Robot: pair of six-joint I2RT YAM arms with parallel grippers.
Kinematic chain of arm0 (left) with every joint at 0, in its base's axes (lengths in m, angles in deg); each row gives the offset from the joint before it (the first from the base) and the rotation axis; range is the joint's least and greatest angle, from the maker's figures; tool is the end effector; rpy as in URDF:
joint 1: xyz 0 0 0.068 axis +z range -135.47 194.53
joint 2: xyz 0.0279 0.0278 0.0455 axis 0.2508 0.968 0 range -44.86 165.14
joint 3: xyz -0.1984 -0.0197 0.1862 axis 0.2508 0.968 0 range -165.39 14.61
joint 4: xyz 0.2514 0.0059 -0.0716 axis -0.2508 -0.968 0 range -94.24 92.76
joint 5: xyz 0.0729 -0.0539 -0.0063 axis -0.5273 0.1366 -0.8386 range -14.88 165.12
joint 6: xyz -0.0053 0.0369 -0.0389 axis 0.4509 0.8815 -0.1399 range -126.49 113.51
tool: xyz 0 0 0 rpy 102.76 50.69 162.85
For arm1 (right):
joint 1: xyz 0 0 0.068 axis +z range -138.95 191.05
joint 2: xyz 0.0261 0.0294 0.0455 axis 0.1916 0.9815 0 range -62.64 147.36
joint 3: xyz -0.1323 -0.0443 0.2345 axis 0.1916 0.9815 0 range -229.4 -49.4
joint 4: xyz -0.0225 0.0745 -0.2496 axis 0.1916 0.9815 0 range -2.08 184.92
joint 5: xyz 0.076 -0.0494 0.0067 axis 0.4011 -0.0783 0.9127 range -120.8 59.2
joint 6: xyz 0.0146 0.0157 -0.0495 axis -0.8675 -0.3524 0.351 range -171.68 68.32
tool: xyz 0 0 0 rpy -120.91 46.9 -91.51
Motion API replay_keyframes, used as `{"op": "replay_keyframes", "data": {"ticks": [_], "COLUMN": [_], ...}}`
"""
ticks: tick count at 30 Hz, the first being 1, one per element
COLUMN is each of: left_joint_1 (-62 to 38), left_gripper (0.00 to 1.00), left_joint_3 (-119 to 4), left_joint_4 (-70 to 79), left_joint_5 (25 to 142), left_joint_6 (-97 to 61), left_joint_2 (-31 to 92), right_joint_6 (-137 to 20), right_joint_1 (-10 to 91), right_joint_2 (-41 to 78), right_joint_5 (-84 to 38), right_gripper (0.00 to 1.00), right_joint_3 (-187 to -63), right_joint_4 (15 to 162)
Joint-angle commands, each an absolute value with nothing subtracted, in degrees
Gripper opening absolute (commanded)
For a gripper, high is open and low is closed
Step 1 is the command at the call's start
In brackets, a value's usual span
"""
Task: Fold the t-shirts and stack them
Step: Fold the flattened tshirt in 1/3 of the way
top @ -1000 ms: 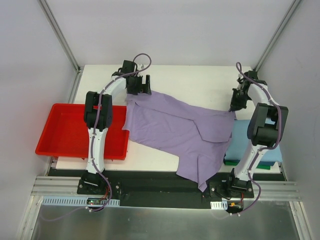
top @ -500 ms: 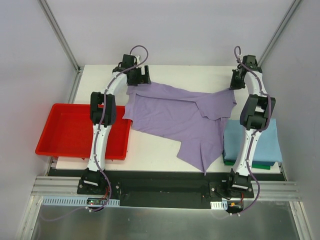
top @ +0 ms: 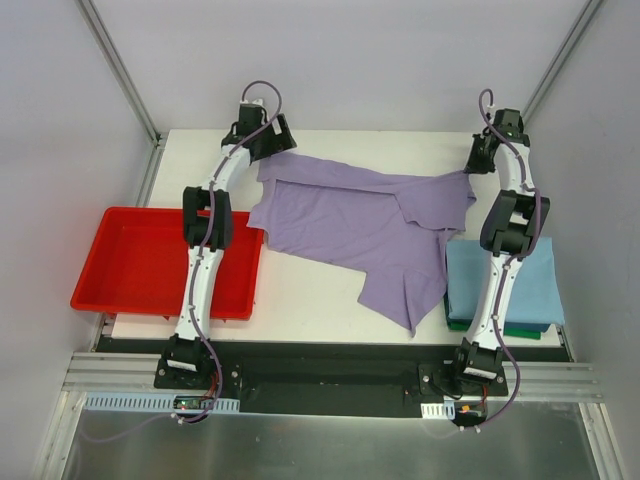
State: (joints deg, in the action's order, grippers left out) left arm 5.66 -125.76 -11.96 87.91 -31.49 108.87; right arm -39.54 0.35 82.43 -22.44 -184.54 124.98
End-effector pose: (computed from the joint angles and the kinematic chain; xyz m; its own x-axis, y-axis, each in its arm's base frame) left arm 0.5964 -0.1010 0.1810 -0.5665 -0.3287 -0.7556 0.1146 0.8766 -0.4673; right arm 0.5537 -0.0994 0.2016 -0.7206 -0.0755 -0.6892 -0.0668 0.9970 -0.0394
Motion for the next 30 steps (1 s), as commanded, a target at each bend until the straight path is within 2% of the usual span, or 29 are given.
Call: {"op": "replay_keyframes", "data": {"ticks": [1, 2, 3, 5, 6, 8, 11, 12, 17, 21, 25, 30], "left_joint_1": [8.2, 8.4, 8.6, 8.6, 8.6, 8.6, 8.5, 8.5, 8.1, 7.5, 5.8, 4.6], "left_gripper": [0.99, 0.99, 0.99, 0.99, 0.99, 0.99, 0.99, 0.99, 0.99, 0.99, 0.99, 0.99], "left_joint_3": [-128.0, -128.1, -128.1, -128.0, -128.0, -126.3, -118.0, -115.1, -105.5, -101.8, -99.6, -100.2], "left_joint_4": [-5.5, -5.1, -4.5, -4.0, -3.9, -3.9, -3.9, -3.9, -3.9, -4.4, -4.6, -6.3], "left_joint_5": [85.7, 85.9, 86.6, 87.4, 88.2, 87.9, 87.2, 88.8, 98.8, 103.8, 104.0, 102.7], "left_joint_6": [-34.4, -34.4, -33.8, -32.2, -30.9, -28.9, -27.5, -26.6, -25.6, -27.6, -26.5, -25.6], "left_joint_2": [109.6, 109.4, 108.9, 107.2, 105.4, 101.9, 93.7, 91.2, 85.6, 85.0, 85.7, 88.5], "right_joint_6": [-41.0, -41.3, -41.6, -41.7, -41.5, -41.7, -41.2, -40.4, -41.8, -48.8, -53.7, -55.0], "right_joint_1": [0.0, -0.1, -0.1, -0.1, 0.1, 0.2, 1.8, 3.2, 10.2, 13.3, 14.1, 13.4], "right_joint_2": [77.7, 76.4, 75.3, 72.4, 70.9, 67.7, 62.1, 60.2, 54.3, 56.4, 57.2, 61.3], "right_joint_5": [-22.6, -23.0, -23.1, -22.4, -21.4, -20.5, -20.2, -20.2, -24.3, -23.1, -20.1, -21.7], "right_gripper": [0.25, 0.34, 0.49, 0.72, 0.80, 0.87, 0.92, 0.98, 0.96, 0.96, 0.96, 0.96], "right_joint_3": [-185.9, -185.5, -184.9, -182.9, -181.9, -179.0, -173.2, -170.5, -157.4, -158.1, -154.4, -155.3], "right_joint_4": [123.9, 124.6, 125.1, 125.9, 126.2, 127.2, 130.5, 131.6, 131.8, 137.9, 136.8, 138.1]}}
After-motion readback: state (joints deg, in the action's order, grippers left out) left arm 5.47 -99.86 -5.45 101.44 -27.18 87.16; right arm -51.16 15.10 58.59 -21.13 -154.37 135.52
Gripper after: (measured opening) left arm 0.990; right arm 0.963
